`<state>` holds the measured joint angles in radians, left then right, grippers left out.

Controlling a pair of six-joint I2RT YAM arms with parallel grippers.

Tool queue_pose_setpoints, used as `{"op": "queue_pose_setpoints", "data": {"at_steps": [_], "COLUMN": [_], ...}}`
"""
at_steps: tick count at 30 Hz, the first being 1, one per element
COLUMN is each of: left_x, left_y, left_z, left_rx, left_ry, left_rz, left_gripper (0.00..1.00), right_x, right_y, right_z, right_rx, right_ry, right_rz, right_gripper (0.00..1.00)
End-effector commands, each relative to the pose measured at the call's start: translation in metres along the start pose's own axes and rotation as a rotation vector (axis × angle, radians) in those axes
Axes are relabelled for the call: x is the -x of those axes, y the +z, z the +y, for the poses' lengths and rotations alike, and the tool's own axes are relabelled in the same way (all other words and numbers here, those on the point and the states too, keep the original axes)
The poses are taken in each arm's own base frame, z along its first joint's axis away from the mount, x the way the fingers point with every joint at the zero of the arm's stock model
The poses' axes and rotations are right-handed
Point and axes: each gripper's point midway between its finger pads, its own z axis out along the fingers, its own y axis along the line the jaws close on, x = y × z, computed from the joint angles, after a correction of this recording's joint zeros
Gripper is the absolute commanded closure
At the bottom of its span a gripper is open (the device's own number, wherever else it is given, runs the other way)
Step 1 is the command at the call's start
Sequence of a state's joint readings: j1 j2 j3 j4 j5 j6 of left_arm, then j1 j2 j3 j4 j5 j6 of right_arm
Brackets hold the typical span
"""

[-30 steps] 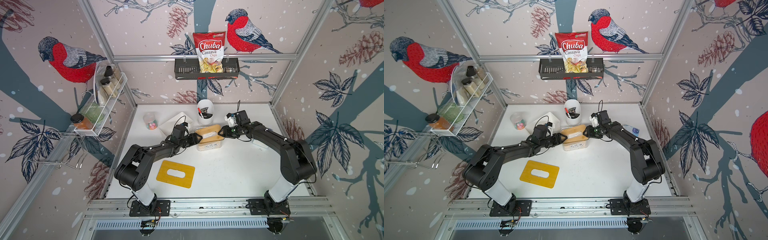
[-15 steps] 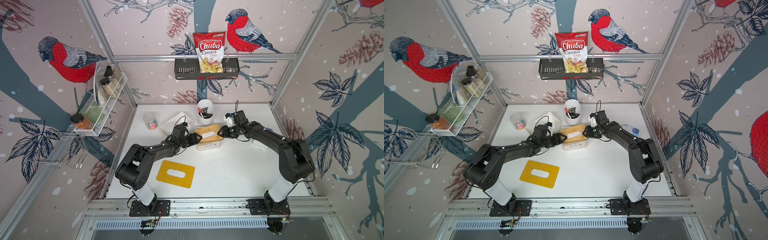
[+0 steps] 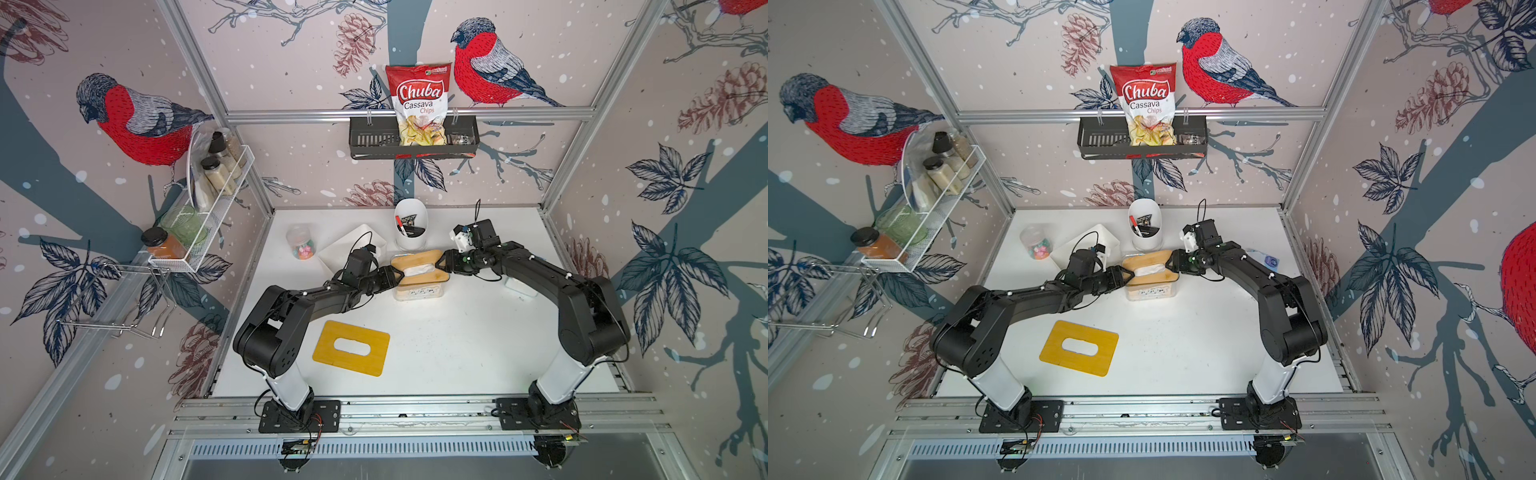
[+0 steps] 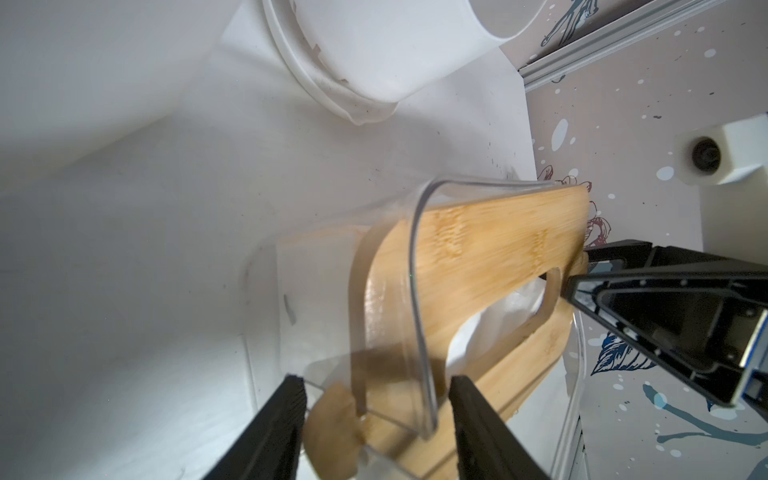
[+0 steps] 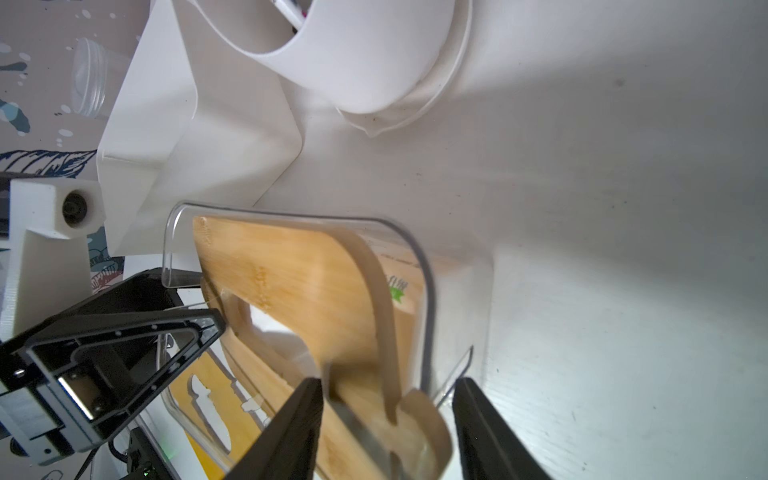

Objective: Put the tissue paper into the tissue box
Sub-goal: Close the box lid on the tissue box.

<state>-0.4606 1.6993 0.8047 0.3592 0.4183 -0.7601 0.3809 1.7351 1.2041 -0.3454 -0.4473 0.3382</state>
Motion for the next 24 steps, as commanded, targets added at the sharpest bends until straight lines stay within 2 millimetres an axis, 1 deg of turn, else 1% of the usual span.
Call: {"op": "queue_pose_setpoints", "data": {"at_steps": [1, 3, 6, 8, 13, 17, 19, 24], "left_x": [-0.011, -0.011, -0.010, -0.009, -0.009, -0.008, -0.008, -0.007], "left_y": [0.001, 0.001, 0.000, 0.000, 0.000, 0.000, 0.000, 0.000], "left_z": [0.005, 0.005, 0.003, 0.002, 0.001, 0.001, 0.000, -0.002], "left_rx": [0.013, 0.015, 0.011, 0.010, 0.007, 0.006, 0.004, -0.003], "left_ry": [0.001, 0.004, 0.007, 0.011, 0.016, 0.017, 0.018, 0.019], "left_rz": [0.041, 0.038, 0.039, 0.040, 0.037, 0.037, 0.038, 0.035], "left_gripper": [0.42, 0.42, 0.42, 0.42, 0.42, 0.42, 0.42, 0.42], "right_x": [0.011, 0.019, 0.029, 0.030, 0.033, 0.031, 0.026, 0.014], "right_y": [-0.007, -0.009, -0.008, -0.003, 0.013, 0.020, 0.022, 0.024], "right_z": [0.002, 0.000, -0.002, 0.000, 0.002, 0.007, 0.007, 0.003], "right_rx": [0.037, 0.043, 0.051, 0.067, 0.074, 0.071, 0.059, 0.018], "right_ry": [-0.016, -0.017, -0.015, -0.015, -0.028, -0.057, -0.065, -0.057], "right_rz": [-0.027, -0.044, -0.063, -0.055, -0.027, -0.012, 0.005, 0.023], "right_gripper": [0.38, 0.35, 0.35, 0.35, 0.40, 0.46, 0.49, 0.51]}}
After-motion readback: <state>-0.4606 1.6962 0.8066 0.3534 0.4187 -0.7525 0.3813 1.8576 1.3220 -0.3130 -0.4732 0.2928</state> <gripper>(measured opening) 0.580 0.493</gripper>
